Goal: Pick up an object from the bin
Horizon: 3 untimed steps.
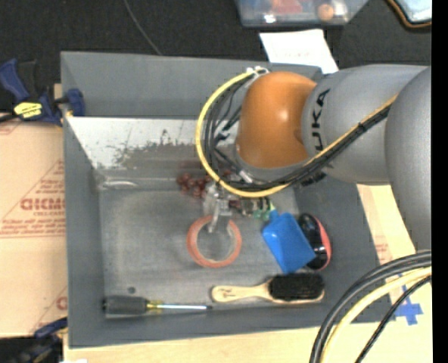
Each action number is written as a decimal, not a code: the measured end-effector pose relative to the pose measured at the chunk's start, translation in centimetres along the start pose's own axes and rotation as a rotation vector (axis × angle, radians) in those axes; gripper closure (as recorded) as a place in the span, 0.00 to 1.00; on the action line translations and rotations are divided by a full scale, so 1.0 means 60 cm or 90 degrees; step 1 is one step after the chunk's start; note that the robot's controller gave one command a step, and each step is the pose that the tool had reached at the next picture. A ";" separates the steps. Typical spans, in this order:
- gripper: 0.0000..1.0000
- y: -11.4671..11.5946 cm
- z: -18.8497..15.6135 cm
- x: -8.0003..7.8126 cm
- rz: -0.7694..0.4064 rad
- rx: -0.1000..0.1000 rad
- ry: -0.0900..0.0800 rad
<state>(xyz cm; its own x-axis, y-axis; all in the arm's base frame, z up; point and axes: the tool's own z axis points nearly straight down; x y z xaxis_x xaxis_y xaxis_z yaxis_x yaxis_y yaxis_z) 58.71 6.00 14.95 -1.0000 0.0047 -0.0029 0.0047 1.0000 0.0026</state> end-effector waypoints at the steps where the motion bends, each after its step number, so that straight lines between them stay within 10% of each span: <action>1: 0.00 0.000 0.000 0.000 0.000 0.000 0.000; 3: 0.00 -0.046 0.036 0.033 0.087 0.001 0.002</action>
Offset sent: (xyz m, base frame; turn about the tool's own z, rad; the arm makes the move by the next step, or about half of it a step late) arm -0.0156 -0.0078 0.0236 -0.0374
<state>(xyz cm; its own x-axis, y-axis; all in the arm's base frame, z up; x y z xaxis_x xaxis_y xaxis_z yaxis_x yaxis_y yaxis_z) 56.72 3.24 12.80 -0.9900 0.1410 0.0011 0.1410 0.9900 0.0008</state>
